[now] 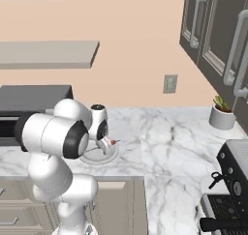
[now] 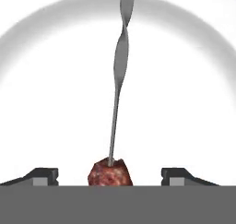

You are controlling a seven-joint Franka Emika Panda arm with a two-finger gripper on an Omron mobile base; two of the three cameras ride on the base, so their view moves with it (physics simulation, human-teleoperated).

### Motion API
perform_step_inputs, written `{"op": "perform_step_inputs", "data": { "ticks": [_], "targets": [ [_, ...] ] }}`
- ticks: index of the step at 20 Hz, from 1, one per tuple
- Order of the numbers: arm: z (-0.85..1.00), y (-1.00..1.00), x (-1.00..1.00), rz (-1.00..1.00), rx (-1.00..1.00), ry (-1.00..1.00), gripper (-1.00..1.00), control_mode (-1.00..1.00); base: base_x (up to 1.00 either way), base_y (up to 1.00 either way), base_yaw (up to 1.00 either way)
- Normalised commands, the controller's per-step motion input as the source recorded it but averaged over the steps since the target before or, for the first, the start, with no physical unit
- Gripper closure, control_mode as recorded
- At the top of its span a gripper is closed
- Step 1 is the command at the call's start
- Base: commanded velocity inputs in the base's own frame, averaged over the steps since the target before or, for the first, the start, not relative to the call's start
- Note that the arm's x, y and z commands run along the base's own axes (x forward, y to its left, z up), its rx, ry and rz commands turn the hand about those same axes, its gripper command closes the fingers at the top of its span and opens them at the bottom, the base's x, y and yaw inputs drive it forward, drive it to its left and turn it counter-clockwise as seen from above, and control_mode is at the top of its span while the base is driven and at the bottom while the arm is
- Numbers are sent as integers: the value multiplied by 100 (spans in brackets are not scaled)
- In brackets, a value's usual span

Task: Place the cold items (bell pepper and kiwi) from the fridge in one tupperware on the dining counter. Place the warm items (hot dog and kebab skewer) in the stove area in another tupperware.

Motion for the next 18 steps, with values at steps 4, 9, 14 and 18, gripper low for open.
{"op": "perform_step_inputs", "data": {
  "ticks": [4, 9, 14, 18],
  "targets": [
    [-32, 39, -1, 0, -7, -21, 100, -100, 0, 0, 0],
    [-17, 44, -12, 0, 1, -60, 100, -100, 0, 0, 0],
    [51, -28, -50, 4, -1, -26, 100, -100, 0, 0, 0],
    [100, -71, -83, 1, -11, 0, 100, -100, 0, 0, 0]
  ]
}}
